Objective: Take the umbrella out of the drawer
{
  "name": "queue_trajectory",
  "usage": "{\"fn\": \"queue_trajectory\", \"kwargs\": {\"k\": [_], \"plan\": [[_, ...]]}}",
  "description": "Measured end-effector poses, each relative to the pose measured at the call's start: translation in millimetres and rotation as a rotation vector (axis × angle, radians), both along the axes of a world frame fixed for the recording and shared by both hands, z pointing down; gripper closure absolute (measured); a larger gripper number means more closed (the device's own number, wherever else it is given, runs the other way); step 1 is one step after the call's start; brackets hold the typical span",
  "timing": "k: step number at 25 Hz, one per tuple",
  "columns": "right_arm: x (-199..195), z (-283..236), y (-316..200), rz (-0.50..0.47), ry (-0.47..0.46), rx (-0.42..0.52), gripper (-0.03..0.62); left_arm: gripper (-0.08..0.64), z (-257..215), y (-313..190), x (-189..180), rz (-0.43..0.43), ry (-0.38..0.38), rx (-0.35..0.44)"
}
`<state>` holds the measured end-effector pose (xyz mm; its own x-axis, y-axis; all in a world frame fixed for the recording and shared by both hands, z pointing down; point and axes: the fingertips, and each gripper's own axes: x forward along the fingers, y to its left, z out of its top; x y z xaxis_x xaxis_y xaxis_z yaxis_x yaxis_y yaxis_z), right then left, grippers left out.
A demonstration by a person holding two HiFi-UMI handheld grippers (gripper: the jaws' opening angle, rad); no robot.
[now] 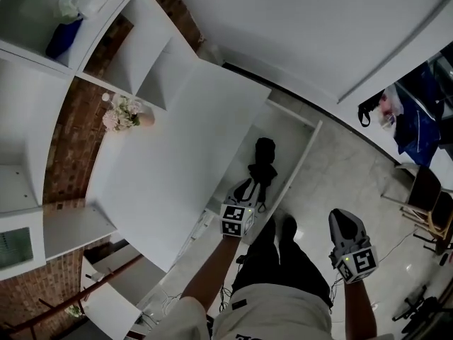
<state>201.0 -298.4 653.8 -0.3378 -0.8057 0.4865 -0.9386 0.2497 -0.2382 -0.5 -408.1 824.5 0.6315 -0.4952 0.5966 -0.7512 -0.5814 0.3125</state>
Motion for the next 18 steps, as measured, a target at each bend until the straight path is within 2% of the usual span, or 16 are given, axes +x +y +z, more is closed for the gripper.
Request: {"fn": "queue_trajectory", "kwargs": {"k": [9, 18], "plan": [[-5, 31, -12, 0.023, -0.009, -0.046, 0.554, 0.392, 87, -24, 19, 0.013, -0.052, -0.142], [-9, 53, -7, 0.071, -0.015, -0.102, 0.554, 0.302, 166, -29, 24, -0.036, -0.120, -0.324]]}}
